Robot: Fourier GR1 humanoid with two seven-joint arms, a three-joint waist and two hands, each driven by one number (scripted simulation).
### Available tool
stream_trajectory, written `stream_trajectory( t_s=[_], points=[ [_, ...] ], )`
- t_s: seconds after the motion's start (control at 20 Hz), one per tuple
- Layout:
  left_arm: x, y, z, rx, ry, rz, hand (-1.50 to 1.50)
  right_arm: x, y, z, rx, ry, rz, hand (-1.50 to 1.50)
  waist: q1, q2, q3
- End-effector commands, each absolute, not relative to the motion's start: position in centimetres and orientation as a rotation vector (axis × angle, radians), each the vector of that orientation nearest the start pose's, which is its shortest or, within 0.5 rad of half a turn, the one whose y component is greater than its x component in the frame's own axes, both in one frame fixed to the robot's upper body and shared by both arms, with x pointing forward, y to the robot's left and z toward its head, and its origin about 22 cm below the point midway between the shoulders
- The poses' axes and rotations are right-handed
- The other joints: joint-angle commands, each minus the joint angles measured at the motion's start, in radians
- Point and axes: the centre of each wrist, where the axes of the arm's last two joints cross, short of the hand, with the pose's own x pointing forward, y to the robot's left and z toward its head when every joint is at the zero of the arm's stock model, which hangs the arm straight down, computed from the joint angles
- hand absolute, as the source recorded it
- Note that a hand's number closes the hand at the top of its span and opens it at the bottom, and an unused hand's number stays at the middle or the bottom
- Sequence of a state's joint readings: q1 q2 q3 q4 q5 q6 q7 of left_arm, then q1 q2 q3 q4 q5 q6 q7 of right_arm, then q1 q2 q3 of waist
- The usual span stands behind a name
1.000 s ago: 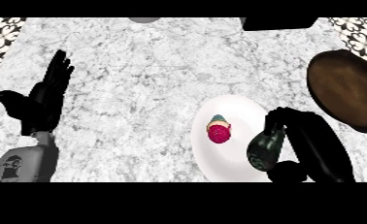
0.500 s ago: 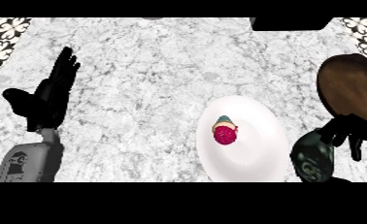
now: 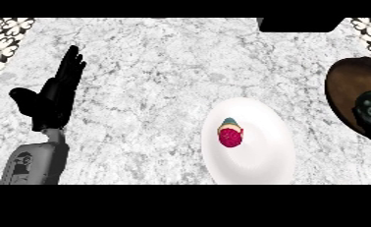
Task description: Pick the eggplant from the plate and place it in the pan
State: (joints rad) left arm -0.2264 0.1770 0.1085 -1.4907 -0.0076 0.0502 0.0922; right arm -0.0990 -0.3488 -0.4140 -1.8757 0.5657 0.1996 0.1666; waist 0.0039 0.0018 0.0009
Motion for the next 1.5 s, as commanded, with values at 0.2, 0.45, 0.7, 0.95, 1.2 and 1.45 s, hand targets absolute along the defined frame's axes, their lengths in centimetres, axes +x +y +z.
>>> stream_trajectory(
  t_s=[0.2,0.45,0.7,0.95,1.2,1.45],
  points=[
    [31.2,27.0,6.2,0.206,-1.636,-0.076,0.00,27.6,-44.6,12.1,-1.259,-1.427,0.504,1.50,0.021,0.011,0.001],
    [30.3,27.0,5.5,0.153,-1.647,-0.075,0.00,28.8,-49.1,8.7,-1.286,-1.407,0.482,1.50,0.042,0.015,0.003],
    [29.5,27.0,5.3,0.154,-1.640,-0.098,0.00,29.6,-51.2,7.3,-1.264,-1.382,0.424,1.50,0.064,0.019,0.006],
    [30.2,26.2,6.5,0.141,-1.653,-0.079,0.00,30.6,-50.5,4.9,-1.086,-1.326,0.371,-1.50,0.066,0.019,0.006],
    [30.2,26.4,4.8,0.172,-1.645,-0.087,0.00,31.0,-50.4,4.3,-0.772,-1.306,0.356,-1.50,0.055,0.023,0.005],
    [29.4,26.2,5.0,0.158,-1.647,-0.078,0.00,29.8,-51.0,3.1,-0.799,-1.410,0.325,-1.50,0.051,0.018,0.006]
  ],
)
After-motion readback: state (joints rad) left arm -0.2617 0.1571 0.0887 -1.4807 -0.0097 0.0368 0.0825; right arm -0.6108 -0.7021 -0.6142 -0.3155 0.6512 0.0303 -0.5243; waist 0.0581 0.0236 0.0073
